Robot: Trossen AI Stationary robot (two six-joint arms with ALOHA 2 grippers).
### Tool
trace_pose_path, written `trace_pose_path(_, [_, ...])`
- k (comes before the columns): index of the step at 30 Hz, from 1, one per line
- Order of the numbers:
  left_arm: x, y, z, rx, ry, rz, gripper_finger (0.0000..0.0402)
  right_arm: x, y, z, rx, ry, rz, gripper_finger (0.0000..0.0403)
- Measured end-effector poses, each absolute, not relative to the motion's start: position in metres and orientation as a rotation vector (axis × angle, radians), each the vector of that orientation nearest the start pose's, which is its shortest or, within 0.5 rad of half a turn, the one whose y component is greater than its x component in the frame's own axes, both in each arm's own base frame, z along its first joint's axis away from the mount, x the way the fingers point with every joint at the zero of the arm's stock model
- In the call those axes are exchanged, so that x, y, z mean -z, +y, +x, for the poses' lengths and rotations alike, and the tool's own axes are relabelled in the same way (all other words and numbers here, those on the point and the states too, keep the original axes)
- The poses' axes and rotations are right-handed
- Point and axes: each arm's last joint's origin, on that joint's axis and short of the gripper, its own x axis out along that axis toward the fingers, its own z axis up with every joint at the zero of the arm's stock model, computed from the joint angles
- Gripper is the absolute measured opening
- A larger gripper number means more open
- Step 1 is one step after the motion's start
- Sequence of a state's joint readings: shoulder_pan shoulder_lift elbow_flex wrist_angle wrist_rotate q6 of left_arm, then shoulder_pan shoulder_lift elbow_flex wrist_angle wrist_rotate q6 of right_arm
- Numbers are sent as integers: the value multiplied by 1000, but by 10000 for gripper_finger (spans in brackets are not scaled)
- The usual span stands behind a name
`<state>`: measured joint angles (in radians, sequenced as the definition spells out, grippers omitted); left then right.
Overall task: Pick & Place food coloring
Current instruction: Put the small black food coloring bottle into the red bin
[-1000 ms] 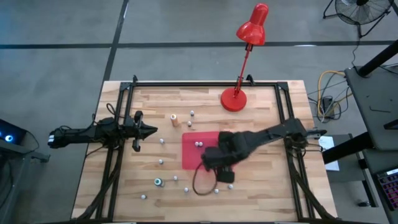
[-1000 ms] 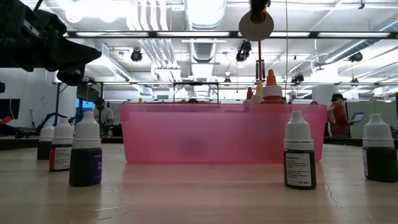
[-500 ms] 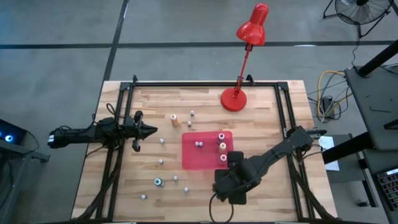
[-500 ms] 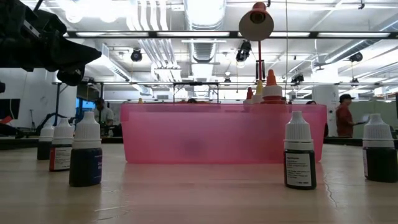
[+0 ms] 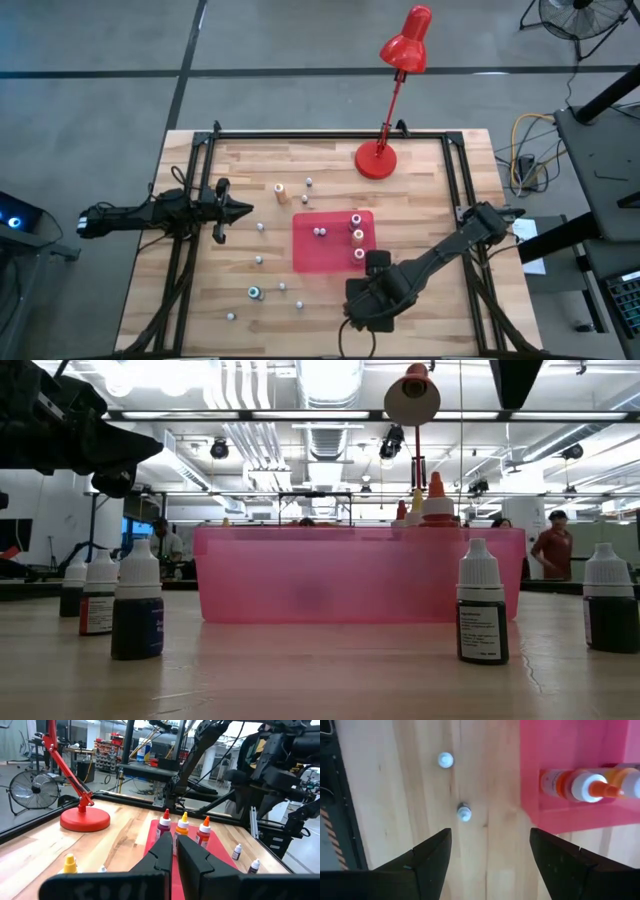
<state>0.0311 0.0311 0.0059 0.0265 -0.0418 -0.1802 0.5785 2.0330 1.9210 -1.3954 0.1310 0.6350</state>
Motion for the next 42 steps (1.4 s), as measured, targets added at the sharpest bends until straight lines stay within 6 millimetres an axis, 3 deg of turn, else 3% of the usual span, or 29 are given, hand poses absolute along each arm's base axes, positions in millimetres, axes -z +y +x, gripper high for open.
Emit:
trace_pose_path(19, [-166, 4, 99, -73, -8, -180, 0, -239, 199, 318, 114, 1449, 18, 258])
trace_pose_path(42, [-166, 4, 99, -73, -8, -180, 0, -199, 201, 315, 106, 1460, 143, 258])
